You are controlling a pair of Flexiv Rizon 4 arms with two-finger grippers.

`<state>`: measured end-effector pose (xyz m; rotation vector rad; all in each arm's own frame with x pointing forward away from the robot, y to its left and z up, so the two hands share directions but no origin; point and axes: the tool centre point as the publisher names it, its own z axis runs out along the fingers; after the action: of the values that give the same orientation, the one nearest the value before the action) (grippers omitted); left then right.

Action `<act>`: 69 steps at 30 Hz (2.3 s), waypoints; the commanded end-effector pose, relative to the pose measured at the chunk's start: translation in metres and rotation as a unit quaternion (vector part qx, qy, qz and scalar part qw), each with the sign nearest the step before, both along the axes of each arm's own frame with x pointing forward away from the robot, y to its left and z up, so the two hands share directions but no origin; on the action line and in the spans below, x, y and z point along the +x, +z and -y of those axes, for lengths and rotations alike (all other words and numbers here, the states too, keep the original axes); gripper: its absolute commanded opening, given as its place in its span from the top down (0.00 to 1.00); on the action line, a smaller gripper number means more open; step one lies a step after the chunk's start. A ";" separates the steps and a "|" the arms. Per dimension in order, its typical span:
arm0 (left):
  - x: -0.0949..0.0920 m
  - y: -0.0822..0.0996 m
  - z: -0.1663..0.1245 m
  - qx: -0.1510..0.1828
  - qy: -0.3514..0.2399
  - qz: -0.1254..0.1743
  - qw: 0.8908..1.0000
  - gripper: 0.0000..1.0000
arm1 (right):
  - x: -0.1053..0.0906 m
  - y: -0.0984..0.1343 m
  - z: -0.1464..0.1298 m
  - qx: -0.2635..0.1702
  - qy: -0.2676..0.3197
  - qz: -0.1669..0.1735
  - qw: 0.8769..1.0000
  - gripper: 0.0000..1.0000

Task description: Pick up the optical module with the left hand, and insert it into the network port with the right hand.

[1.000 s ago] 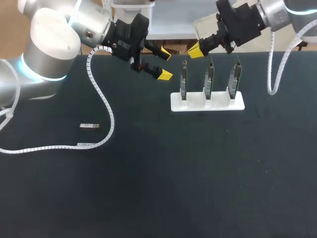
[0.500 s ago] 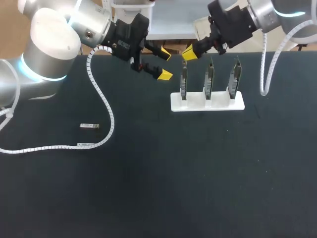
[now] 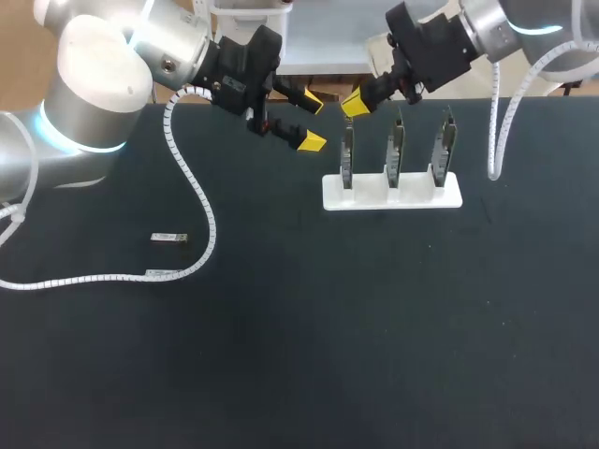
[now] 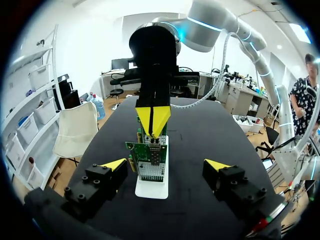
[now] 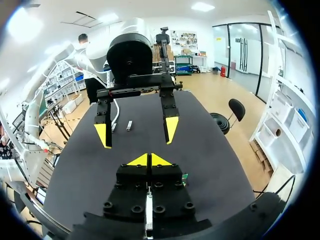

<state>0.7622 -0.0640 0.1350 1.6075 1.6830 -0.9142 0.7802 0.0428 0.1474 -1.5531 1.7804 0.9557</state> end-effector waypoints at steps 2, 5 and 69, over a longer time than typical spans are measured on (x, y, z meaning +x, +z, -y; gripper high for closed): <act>0.001 0.000 0.001 0.002 0.000 -0.001 1.000 0.00 | 0.003 -0.002 -0.001 -0.003 0.002 -0.003 1.000 1.00; 0.001 0.000 0.001 0.002 0.000 -0.001 1.000 0.00 | 0.003 -0.005 0.000 -0.006 0.002 -0.005 1.000 1.00; 0.001 0.000 0.001 0.002 0.000 -0.001 1.000 0.00 | -0.006 0.015 0.112 0.026 0.001 -0.040 0.999 1.00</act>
<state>0.7622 -0.0640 0.1350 1.6075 1.6830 -0.9142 0.7679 -0.0679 0.1623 -1.4904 1.7983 1.0534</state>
